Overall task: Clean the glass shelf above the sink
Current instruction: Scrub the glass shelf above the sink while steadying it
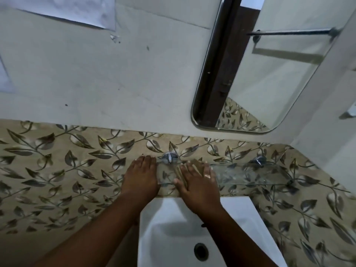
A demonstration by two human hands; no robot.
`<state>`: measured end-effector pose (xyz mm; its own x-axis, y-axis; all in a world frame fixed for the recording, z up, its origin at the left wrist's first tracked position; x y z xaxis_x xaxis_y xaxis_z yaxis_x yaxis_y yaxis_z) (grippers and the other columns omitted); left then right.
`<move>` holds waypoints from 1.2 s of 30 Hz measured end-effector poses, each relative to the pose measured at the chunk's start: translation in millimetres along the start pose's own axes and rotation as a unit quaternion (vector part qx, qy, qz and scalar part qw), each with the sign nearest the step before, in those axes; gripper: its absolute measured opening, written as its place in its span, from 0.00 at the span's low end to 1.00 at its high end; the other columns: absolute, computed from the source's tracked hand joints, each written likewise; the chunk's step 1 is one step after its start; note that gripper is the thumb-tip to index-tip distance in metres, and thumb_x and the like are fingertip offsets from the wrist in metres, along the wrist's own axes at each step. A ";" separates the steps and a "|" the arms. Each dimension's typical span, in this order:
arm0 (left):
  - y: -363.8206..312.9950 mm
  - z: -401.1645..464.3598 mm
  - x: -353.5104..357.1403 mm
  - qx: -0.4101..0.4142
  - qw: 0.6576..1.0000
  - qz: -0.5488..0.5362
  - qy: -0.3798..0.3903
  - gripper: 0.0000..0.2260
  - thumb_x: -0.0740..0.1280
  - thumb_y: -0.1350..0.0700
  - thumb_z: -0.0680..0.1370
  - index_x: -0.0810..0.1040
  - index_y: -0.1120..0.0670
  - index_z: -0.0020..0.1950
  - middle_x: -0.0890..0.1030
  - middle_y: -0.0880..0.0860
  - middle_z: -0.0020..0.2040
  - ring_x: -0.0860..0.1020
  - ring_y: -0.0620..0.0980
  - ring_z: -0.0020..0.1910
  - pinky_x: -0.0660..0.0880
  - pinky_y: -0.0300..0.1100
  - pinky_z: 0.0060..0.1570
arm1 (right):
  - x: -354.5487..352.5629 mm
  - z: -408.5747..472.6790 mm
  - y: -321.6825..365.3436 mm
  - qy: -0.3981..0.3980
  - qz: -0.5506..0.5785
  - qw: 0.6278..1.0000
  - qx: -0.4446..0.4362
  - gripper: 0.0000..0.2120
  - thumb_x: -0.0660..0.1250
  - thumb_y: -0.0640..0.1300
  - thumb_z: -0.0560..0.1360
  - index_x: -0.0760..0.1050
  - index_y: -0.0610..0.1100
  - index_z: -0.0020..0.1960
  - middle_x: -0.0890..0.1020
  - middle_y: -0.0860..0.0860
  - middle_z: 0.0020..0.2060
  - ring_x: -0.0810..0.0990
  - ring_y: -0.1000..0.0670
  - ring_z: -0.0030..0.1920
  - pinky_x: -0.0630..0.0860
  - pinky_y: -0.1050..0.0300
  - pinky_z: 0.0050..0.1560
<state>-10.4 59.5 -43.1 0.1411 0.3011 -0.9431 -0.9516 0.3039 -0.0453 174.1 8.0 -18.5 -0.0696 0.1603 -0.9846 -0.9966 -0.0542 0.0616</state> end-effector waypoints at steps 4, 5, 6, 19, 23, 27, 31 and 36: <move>1.0 0.4 0.0 -0.009 1.000 0.013 0.000 0.36 0.63 0.44 0.71 0.60 0.60 0.75 0.66 0.61 0.74 0.63 0.59 0.73 0.58 0.52 0.72 | 0.8 29.4 6.6 0.017 0.011 1.000 0.007 0.48 0.30 0.77 0.69 0.54 0.52 0.80 0.59 0.48 0.80 0.50 0.39 0.79 0.48 0.39 0.77; 0.4 0.0 0.8 -0.012 1.000 0.015 -0.004 0.35 0.62 0.46 0.71 0.62 0.60 0.74 0.68 0.61 0.73 0.65 0.59 0.72 0.60 0.52 0.72 | 2.8 32.3 9.2 0.019 0.008 1.000 -0.003 0.48 0.31 0.77 0.69 0.55 0.51 0.80 0.60 0.47 0.79 0.52 0.38 0.79 0.49 0.39 0.77; -0.7 0.5 2.1 -0.016 1.000 0.016 -0.006 0.34 0.62 0.46 0.70 0.64 0.60 0.73 0.70 0.61 0.71 0.66 0.59 0.71 0.62 0.53 0.71 | 4.7 32.6 9.0 0.019 0.007 1.000 -0.017 0.49 0.31 0.77 0.69 0.55 0.51 0.80 0.60 0.46 0.79 0.52 0.37 0.78 0.49 0.39 0.77; -13.0 1.6 1.8 -0.071 0.996 0.062 0.002 0.32 0.63 0.46 0.72 0.64 0.58 0.74 0.69 0.59 0.73 0.68 0.57 0.71 0.64 0.51 0.69 | -7.1 16.7 -70.3 0.016 0.002 0.999 -0.051 0.49 0.37 0.81 0.69 0.52 0.51 0.80 0.55 0.45 0.80 0.49 0.36 0.79 0.51 0.36 0.76; -20.9 1.5 2.1 -0.092 0.992 0.073 0.036 0.38 0.61 0.41 0.71 0.57 0.57 0.76 0.63 0.58 0.76 0.62 0.56 0.74 0.60 0.50 0.72 | -3.1 26.2 -58.6 0.015 0.037 0.996 -0.081 0.48 0.36 0.81 0.68 0.53 0.55 0.79 0.54 0.42 0.80 0.47 0.32 0.78 0.48 0.33 0.75; -34.0 -3.5 -2.0 -0.100 0.990 0.085 0.050 0.41 0.63 0.38 0.71 0.52 0.56 0.78 0.58 0.57 0.78 0.57 0.54 0.76 0.56 0.49 0.73 | 1.9 15.5 -76.4 0.007 0.032 0.990 -0.138 0.47 0.40 0.82 0.68 0.52 0.57 0.79 0.56 0.40 0.79 0.49 0.31 0.77 0.48 0.32 0.75; -38.0 -9.7 -5.9 -0.102 0.990 0.086 0.039 0.41 0.59 0.36 0.70 0.54 0.55 0.77 0.59 0.57 0.77 0.58 0.53 0.76 0.57 0.49 0.72 | 4.1 -7.7 -120.1 -0.002 0.035 0.991 -0.126 0.51 0.44 0.85 0.63 0.49 0.59 0.79 0.53 0.43 0.80 0.45 0.33 0.78 0.50 0.32 0.75; -35.2 -5.7 -5.8 -0.079 0.992 0.086 0.042 0.42 0.54 0.33 0.70 0.50 0.55 0.78 0.56 0.56 0.78 0.55 0.54 0.76 0.55 0.49 0.73 | -5.4 2.8 -137.9 0.026 0.007 0.999 -0.044 0.54 0.46 0.85 0.61 0.44 0.60 0.80 0.50 0.43 0.81 0.43 0.33 0.78 0.46 0.33 0.75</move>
<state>20.8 41.9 -37.9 -0.0436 0.2582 -0.9651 -0.9916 0.1065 0.0732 311.8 17.4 -21.2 -0.0781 0.1069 -0.9912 -0.9879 -0.1422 0.0625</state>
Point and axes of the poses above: each hand's wrist, its own z-axis towards the middle knuckle, its own x-axis out of the palm, y = z × x, the point moved 1 cm from there along z, towards the middle knuckle
